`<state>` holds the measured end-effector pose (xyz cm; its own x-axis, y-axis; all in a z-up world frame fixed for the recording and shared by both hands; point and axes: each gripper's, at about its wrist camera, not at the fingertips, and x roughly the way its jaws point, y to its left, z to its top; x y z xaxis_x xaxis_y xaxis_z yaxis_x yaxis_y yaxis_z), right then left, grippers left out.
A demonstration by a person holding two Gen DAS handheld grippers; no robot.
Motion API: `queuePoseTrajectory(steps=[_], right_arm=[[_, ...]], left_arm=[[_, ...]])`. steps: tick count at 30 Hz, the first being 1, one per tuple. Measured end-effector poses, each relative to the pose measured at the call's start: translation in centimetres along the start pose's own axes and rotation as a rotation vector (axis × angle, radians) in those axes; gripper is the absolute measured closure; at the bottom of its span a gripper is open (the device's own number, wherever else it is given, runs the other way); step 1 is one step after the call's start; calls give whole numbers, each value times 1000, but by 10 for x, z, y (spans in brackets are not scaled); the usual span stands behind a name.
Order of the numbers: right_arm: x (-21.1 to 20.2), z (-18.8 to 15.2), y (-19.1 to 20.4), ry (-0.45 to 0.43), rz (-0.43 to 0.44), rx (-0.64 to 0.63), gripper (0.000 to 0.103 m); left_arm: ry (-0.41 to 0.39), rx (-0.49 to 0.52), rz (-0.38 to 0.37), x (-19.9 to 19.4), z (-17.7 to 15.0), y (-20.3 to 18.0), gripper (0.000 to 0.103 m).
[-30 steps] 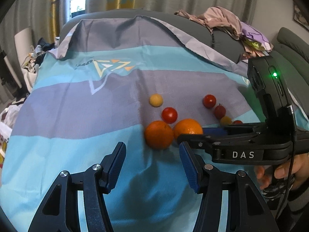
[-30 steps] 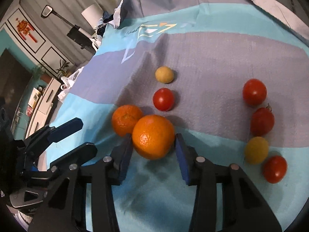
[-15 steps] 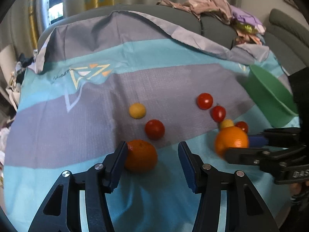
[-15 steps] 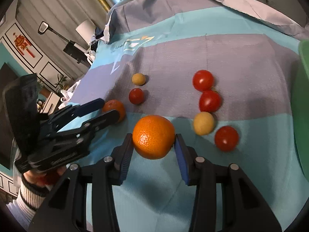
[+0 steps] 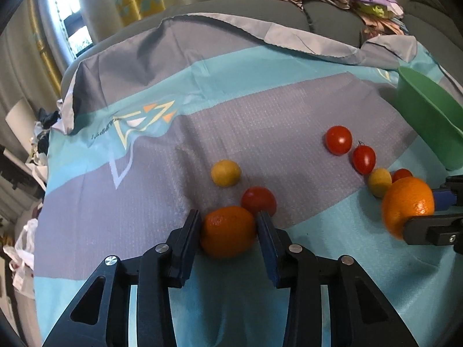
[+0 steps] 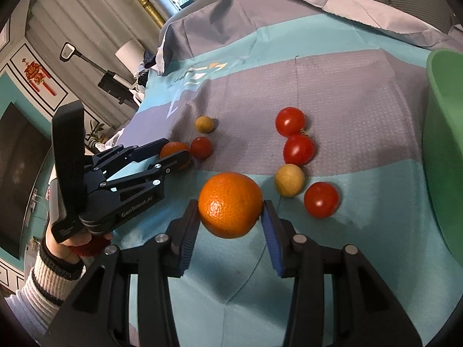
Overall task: Organize fruits
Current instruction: 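Grasp the other orange with the left tool while the right tool holds its orange, then carry both oranges over the green bowl and open both tools to release them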
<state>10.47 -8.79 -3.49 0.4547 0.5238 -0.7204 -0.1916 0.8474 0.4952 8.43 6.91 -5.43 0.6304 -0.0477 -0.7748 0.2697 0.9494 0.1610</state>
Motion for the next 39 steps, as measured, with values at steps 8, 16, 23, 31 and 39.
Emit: queuePoseTrajectory(steps=[8, 16, 23, 31, 39], right_arm=[[-11, -3, -4, -15, 3, 17, 60], [-25, -9, -5, -31, -5, 28, 59], [-46, -14, -10, -67, -13, 36, 59], [-86, -14, -24, -161, -49, 49, 59], [-136, -12, -56, -286, -175, 67, 59]], left_arm=[[2, -153, -122, -10, -6, 13, 65], [-45, -197, -216, -41, -12, 0, 65], [-86, -138, -230, -66, 1, -29, 65], [-137, -63, -276, -83, 32, -71, 65], [-196, 18, -365, -88, 70, -127, 65]])
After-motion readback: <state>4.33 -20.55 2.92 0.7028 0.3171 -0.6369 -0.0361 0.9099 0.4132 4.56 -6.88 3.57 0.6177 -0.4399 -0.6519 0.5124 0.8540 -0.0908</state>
